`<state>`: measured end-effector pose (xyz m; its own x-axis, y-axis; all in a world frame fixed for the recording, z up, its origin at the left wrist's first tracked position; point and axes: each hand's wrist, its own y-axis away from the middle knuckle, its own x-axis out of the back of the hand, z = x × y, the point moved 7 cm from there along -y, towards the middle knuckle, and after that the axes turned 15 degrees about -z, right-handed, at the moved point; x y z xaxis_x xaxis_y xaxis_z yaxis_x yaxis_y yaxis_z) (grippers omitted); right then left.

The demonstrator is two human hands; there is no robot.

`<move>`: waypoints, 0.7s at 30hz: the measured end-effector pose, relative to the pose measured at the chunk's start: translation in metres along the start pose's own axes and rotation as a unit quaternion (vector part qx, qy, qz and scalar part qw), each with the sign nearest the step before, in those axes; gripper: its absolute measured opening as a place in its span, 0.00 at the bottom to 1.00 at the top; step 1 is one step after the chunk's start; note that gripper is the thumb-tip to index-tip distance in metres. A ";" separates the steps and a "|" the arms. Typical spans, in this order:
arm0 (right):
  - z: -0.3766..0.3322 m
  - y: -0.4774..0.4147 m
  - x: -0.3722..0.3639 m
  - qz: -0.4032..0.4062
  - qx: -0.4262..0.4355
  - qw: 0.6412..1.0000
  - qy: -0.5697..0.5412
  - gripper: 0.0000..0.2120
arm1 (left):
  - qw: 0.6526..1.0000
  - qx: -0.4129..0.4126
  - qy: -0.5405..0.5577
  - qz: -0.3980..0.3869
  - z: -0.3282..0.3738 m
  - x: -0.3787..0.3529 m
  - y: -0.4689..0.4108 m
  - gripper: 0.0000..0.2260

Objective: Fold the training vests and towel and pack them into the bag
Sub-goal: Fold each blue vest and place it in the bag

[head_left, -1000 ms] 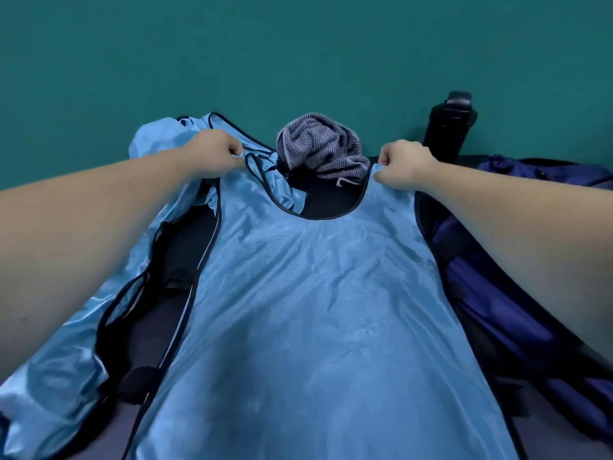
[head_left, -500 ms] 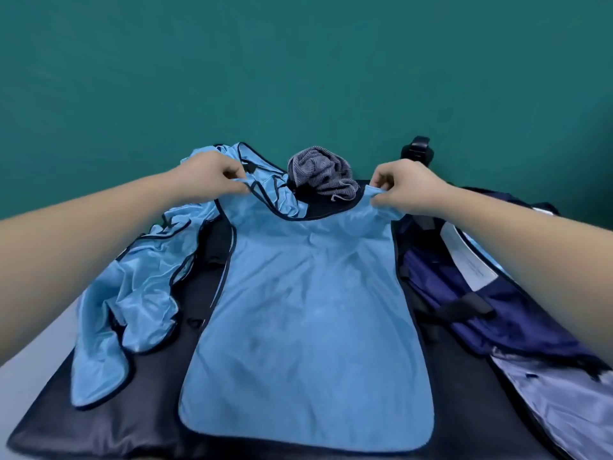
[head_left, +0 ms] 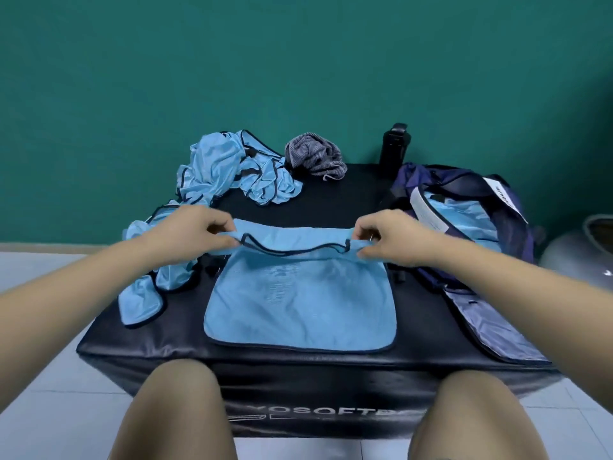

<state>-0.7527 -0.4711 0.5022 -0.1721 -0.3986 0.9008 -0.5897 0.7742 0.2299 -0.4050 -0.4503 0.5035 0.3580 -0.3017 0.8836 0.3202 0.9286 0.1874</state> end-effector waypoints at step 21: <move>0.006 0.047 -0.141 -0.137 0.019 0.989 0.050 0.12 | 0.988 0.012 -0.005 -0.151 -0.041 -0.128 0.062 0.10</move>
<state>-0.7605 -0.3812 0.3839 0.0753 -0.5385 0.8393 -0.6337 0.6240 0.4572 -0.3951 -0.3631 0.3841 0.2413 -0.5643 0.7895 0.3897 0.8014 0.4537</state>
